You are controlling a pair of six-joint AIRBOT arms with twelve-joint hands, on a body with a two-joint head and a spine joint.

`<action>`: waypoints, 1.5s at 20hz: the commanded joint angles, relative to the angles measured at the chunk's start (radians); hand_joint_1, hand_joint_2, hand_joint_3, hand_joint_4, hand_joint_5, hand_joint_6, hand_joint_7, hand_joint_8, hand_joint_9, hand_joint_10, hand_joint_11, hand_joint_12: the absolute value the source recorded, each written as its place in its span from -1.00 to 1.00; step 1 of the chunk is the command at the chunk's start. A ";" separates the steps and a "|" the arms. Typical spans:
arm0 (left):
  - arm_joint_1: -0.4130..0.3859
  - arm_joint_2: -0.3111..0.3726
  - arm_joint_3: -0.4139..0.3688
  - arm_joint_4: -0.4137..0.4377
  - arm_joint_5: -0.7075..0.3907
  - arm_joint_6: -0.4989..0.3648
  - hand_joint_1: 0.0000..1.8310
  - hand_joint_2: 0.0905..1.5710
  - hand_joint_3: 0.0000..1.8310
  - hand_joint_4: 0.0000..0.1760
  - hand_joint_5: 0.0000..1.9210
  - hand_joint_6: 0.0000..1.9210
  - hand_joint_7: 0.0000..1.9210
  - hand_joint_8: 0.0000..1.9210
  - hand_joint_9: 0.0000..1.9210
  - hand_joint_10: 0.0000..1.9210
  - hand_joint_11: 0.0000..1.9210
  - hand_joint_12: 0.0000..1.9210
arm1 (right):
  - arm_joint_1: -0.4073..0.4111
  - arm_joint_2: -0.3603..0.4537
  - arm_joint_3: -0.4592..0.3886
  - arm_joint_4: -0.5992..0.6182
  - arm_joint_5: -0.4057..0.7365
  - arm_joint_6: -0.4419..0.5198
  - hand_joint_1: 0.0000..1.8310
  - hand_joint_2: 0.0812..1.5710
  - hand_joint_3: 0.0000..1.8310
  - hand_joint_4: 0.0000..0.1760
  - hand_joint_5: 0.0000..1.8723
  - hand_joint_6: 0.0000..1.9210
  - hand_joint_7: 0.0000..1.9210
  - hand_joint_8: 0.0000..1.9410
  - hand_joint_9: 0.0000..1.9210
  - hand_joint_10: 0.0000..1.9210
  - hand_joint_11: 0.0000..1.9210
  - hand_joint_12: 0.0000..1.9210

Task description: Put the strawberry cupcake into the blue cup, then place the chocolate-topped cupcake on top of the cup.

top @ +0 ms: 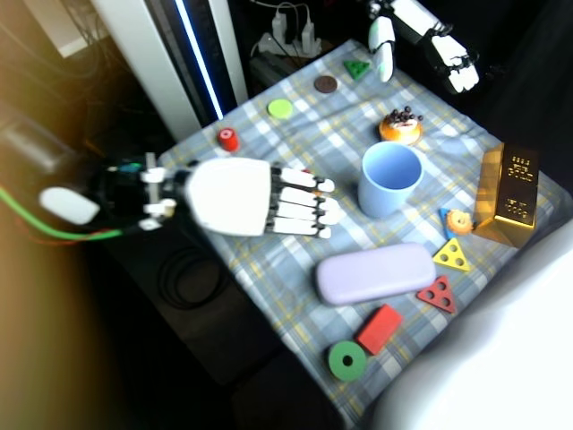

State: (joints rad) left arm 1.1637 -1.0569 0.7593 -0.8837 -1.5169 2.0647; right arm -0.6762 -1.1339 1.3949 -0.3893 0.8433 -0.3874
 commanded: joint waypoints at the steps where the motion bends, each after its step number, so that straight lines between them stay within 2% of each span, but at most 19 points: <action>1: -0.001 0.001 0.003 0.055 -0.107 -0.004 -0.73 0.30 -1.00 0.07 -0.70 -1.00 -0.77 -1.00 -0.82 -1.00 -1.00 -0.68 | 0.008 -0.003 0.010 0.037 0.090 0.011 0.06 0.08 -0.99 0.51 -0.42 -1.00 -0.46 -1.00 -0.43 -0.98 -0.84 0.09; 2: -0.001 0.001 0.002 0.055 -0.108 -0.004 -0.73 0.30 -1.00 0.15 -0.72 -1.00 -0.78 -1.00 -0.83 -1.00 -1.00 -0.73 | 0.009 -0.011 0.017 0.036 0.086 0.011 0.06 0.13 -1.00 0.44 -0.44 -1.00 -0.46 -1.00 -0.36 -0.98 -0.76 0.10; 3: -0.001 0.001 0.002 0.055 -0.107 -0.004 -0.73 0.31 -1.00 0.07 -0.72 -1.00 -0.78 -1.00 -0.83 -1.00 -1.00 -0.72 | 0.010 -0.013 0.019 0.036 0.086 0.011 0.07 0.16 -1.00 -0.43 -0.44 -1.00 -0.39 -0.99 -0.23 -0.96 -0.57 0.09; 4: 0.000 0.001 0.001 0.055 -0.106 -0.004 -0.76 0.31 -1.00 0.01 -0.72 -1.00 -0.77 -1.00 -0.82 -1.00 -1.00 -0.62 | 0.010 -0.013 0.020 0.036 0.086 0.011 0.13 0.18 -1.00 -0.91 -0.41 -1.00 -0.27 -0.99 -0.08 -0.94 -0.41 0.09; 7: 0.001 0.001 0.001 0.052 -0.108 -0.004 -0.76 0.31 -1.00 -0.07 -0.71 -1.00 -0.76 -1.00 -0.81 -1.00 -1.00 -0.58 | 0.010 -0.012 0.019 0.034 0.086 0.011 0.29 0.28 -1.00 -1.00 -0.11 -0.98 -0.02 -0.98 0.02 -0.95 -0.39 0.34; 8: 0.002 0.001 0.001 0.052 -0.108 -0.004 -0.76 0.31 -1.00 -0.07 -0.70 -1.00 -0.76 -1.00 -0.81 -1.00 -1.00 -0.59 | 0.010 -0.012 0.019 0.034 0.086 0.011 0.24 0.37 -1.00 -1.00 0.05 -0.25 0.07 -0.99 0.12 -0.93 -0.26 0.32; 9: 0.002 0.001 0.000 0.052 -0.107 -0.004 -0.76 0.31 -1.00 -0.02 -0.72 -1.00 -0.77 -1.00 -0.83 -1.00 -1.00 -0.64 | 0.010 -0.012 0.019 0.033 0.086 0.011 0.19 0.41 -1.00 -1.00 0.00 0.04 0.12 -0.98 0.15 -0.92 -0.28 0.35; 10: 0.002 0.001 0.000 0.051 -0.107 -0.004 -0.76 0.30 -1.00 0.02 -0.72 -1.00 -0.77 -1.00 -0.82 -1.00 -1.00 -0.62 | 0.010 -0.012 0.018 0.033 0.086 0.011 0.12 0.34 -1.00 -1.00 -0.13 -0.52 0.16 -0.98 0.18 -0.90 -0.35 0.41; 11: 0.002 0.001 0.000 0.051 -0.107 -0.004 -0.76 0.31 -1.00 -0.03 -0.72 -1.00 -0.77 -1.00 -0.82 -1.00 -1.00 -0.63 | 0.010 -0.011 0.015 0.033 0.086 0.011 0.15 0.38 -1.00 -1.00 0.00 -0.07 0.21 -0.98 0.23 -0.86 -0.32 0.45; 12: 0.002 0.001 0.000 0.051 -0.107 -0.004 -0.77 0.32 -1.00 -0.15 -0.71 -1.00 -0.76 -1.00 -0.81 -0.99 -1.00 -0.62 | 0.010 -0.011 0.012 0.032 0.086 0.011 0.15 0.42 -1.00 -0.92 -0.02 0.08 0.27 -0.96 0.12 -0.46 -0.31 0.59; 13: 0.002 0.001 0.000 0.051 -0.107 -0.004 -0.77 0.33 -1.00 -0.14 -0.72 -1.00 -0.78 -1.00 -0.82 -1.00 -1.00 -0.59 | 0.013 -0.009 0.007 0.031 0.088 0.011 0.21 0.42 -1.00 -1.00 0.00 0.08 0.16 -0.46 -0.02 0.16 -0.24 0.78; 14: 0.002 0.001 0.000 0.051 -0.106 -0.004 -0.76 0.33 -1.00 -0.17 -0.73 -1.00 -0.79 -1.00 -0.84 -0.99 -1.00 -0.67 | 0.018 -0.001 0.000 0.028 0.091 0.011 0.23 0.44 -1.00 -1.00 -0.03 0.13 0.03 0.04 -0.03 0.42 -0.09 0.75; 15: 0.002 0.001 0.000 0.051 -0.106 -0.004 -0.78 0.32 -1.00 0.01 -0.73 -1.00 -0.78 -0.99 -0.83 -0.99 -1.00 -0.68 | 0.024 0.006 -0.007 0.026 0.095 0.011 0.24 0.45 -1.00 -1.00 -0.05 0.15 0.03 -0.01 0.01 0.29 -0.03 0.55; 17: 0.002 0.001 -0.001 0.051 -0.106 -0.004 -0.78 0.31 -1.00 -0.03 -0.71 -1.00 -0.77 -1.00 -0.82 -1.00 -1.00 -0.62 | 0.039 0.028 -0.022 0.025 0.108 0.011 0.35 0.42 -1.00 -1.00 -0.11 0.14 0.11 0.00 0.13 -0.38 0.03 0.03; 19: 0.003 0.001 -0.001 0.050 -0.104 -0.004 -0.77 0.30 -1.00 0.13 -0.70 -1.00 -0.77 -1.00 -0.81 -1.00 -1.00 -0.66 | 0.047 0.045 -0.038 0.024 0.142 0.027 0.35 0.40 -1.00 -1.00 -0.10 0.13 0.14 -0.08 0.25 -0.83 0.07 -0.17; 24: 0.003 0.001 0.000 0.051 -0.103 -0.004 -0.79 0.31 -1.00 -0.03 -0.68 -1.00 -0.77 -1.00 -0.81 -1.00 -1.00 -0.60 | 0.072 0.077 -0.054 0.015 0.219 0.082 0.35 0.37 -1.00 -1.00 -0.01 0.03 0.15 -0.11 0.32 -0.96 0.07 -0.18; 27: 0.004 0.001 0.000 0.048 -0.101 -0.004 -0.81 0.33 -1.00 -0.14 -0.68 -1.00 -0.78 -1.00 -0.81 -1.00 -1.00 -0.57 | 0.113 0.110 -0.065 0.007 0.236 0.086 0.34 0.38 -1.00 -1.00 -0.02 0.03 0.12 -0.04 0.27 -0.99 -0.11 -0.17; 28: 0.004 0.001 0.000 0.048 -0.101 -0.004 -0.83 0.32 -1.00 0.02 -0.69 -1.00 -0.77 -1.00 -0.80 -1.00 -1.00 -0.57 | 0.133 0.113 -0.062 0.000 0.236 0.086 0.34 0.38 -1.00 -1.00 -0.01 -0.01 0.11 0.00 0.28 -0.99 -0.19 0.12; 30: 0.004 0.001 0.000 0.048 -0.099 -0.004 -0.80 0.33 -1.00 -0.11 -0.67 -1.00 -0.76 -1.00 -0.78 -0.99 -1.00 -0.52 | 0.173 0.115 -0.053 -0.009 0.236 0.086 0.31 0.46 -0.99 -1.00 -0.15 0.20 -0.01 0.19 0.20 -0.98 -0.32 0.20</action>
State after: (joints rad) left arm 1.1748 -1.0569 0.7593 -0.8871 -1.5097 2.0647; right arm -0.5064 -1.0229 1.3437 -0.4450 0.9684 -0.3115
